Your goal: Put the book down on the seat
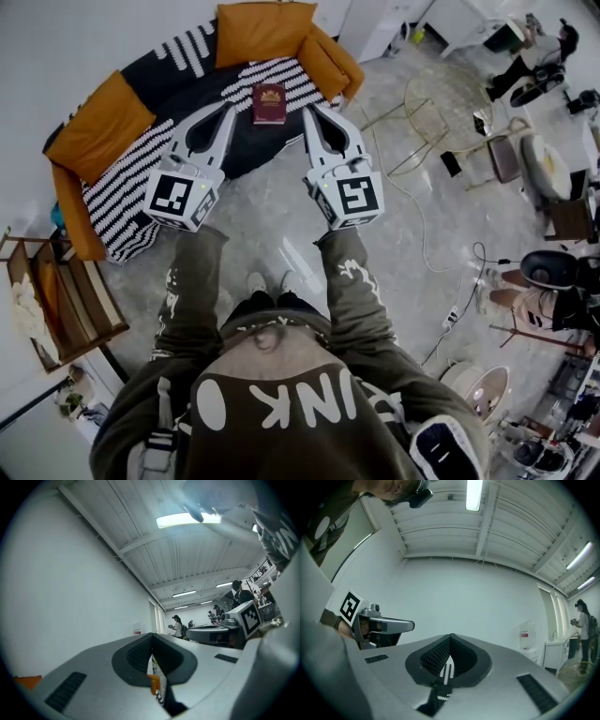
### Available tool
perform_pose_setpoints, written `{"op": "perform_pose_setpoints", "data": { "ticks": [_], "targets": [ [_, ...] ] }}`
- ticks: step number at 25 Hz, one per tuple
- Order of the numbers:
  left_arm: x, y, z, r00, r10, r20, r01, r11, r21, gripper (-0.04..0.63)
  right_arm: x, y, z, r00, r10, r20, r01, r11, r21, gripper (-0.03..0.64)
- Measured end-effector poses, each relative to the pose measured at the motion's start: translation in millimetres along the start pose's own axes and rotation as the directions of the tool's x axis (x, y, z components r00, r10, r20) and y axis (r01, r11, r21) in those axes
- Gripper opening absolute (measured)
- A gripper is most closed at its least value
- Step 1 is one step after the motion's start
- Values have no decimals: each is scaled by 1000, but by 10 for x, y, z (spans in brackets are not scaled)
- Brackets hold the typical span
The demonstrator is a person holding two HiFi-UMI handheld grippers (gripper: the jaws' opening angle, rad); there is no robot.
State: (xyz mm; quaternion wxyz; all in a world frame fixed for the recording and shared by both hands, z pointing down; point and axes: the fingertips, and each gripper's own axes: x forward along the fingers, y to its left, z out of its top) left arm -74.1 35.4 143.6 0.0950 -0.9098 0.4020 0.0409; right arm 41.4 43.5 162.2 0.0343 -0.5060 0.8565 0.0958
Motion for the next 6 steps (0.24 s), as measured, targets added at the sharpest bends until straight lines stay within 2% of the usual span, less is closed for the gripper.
{"op": "perform_pose_setpoints", "data": {
  "ticks": [6],
  "targets": [
    [49, -5, -23, 1000, 2, -2, -3, 1000, -3, 3, 18, -45, -13, 1000, -1, -2, 1, 1000, 4, 9]
  ]
}}
